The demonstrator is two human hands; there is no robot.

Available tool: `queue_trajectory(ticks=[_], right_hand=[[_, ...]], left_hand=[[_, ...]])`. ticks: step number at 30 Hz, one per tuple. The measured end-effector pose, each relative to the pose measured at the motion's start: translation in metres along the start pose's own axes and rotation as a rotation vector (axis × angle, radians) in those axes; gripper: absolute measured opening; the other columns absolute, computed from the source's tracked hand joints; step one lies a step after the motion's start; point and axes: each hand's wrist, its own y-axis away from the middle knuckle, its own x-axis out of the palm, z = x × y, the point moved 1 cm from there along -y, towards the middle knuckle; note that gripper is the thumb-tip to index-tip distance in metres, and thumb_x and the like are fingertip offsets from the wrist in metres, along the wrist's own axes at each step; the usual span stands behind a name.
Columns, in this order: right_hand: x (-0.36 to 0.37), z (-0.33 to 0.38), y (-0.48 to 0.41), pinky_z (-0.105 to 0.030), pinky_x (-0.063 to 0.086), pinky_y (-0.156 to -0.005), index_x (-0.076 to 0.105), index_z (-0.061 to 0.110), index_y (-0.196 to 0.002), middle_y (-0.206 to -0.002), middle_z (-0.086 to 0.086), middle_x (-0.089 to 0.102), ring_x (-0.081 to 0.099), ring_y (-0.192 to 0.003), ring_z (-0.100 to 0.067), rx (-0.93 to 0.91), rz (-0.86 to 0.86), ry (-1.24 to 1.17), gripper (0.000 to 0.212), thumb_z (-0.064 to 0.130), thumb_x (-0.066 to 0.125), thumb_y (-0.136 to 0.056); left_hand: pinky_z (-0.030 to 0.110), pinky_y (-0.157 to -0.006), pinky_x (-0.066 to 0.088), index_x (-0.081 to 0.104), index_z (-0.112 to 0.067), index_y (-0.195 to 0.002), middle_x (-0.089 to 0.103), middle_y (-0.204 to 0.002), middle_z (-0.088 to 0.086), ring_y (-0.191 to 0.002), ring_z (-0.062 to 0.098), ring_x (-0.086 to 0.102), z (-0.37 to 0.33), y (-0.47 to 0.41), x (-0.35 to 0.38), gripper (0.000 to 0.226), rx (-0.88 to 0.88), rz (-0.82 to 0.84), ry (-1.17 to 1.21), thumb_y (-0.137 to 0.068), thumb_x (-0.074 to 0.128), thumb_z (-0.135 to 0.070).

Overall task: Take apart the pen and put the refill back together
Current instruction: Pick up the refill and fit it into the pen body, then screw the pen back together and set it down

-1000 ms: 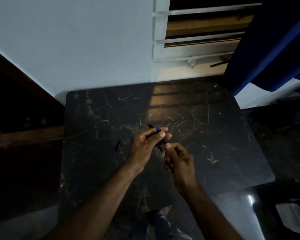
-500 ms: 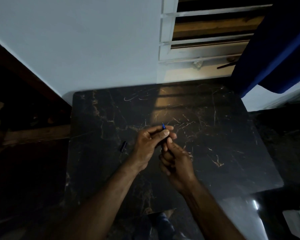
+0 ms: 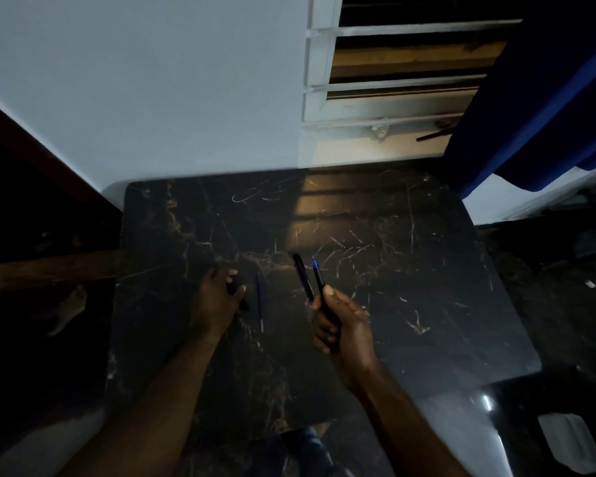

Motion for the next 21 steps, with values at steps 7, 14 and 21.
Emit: queue_trajectory(ticks=[7,14,21], right_hand=[[-0.005,0.010,0.005,-0.032,0.015,-0.046,0.061,0.006,-0.082,-0.061,-0.004,0.021,0.019,-0.049,-0.014,-0.018,-0.051,0.014,0.032,0.034,0.057,-0.096],[-0.005,0.003,0.011,-0.026,0.024,-0.046,0.069,0.004,-0.094,-0.057,0.004,0.033,0.027,-0.046,-0.010,-0.086,-0.039,0.151,0.033,0.035,0.060,-0.102],[0.010,0.020,0.022,-0.030,0.027,-0.047,0.075,0.017,-0.099,-0.057,0.010,0.040,0.034,-0.047,-0.009,-0.307,-0.084,0.220,0.022,0.025,0.056,-0.105]], left_hand=[[0.042,-0.088,0.059,0.072,-0.014,-0.121,0.069,-0.120,0.011,-0.103,0.033,0.071,0.000,0.027,0.005,0.044,-0.031,-0.024,-0.060,-0.083,0.087,-0.029],[0.039,-0.089,0.061,0.078,-0.016,-0.106,0.080,-0.108,0.011,-0.100,0.028,0.075,-0.031,0.031,0.000,0.014,-0.222,0.080,0.161,-0.092,0.079,-0.014],[0.030,-0.074,0.066,0.082,-0.019,-0.106,0.079,-0.102,0.008,-0.091,0.020,0.079,-0.164,0.048,-0.070,0.022,-0.099,0.278,1.448,-0.099,0.068,-0.002]])
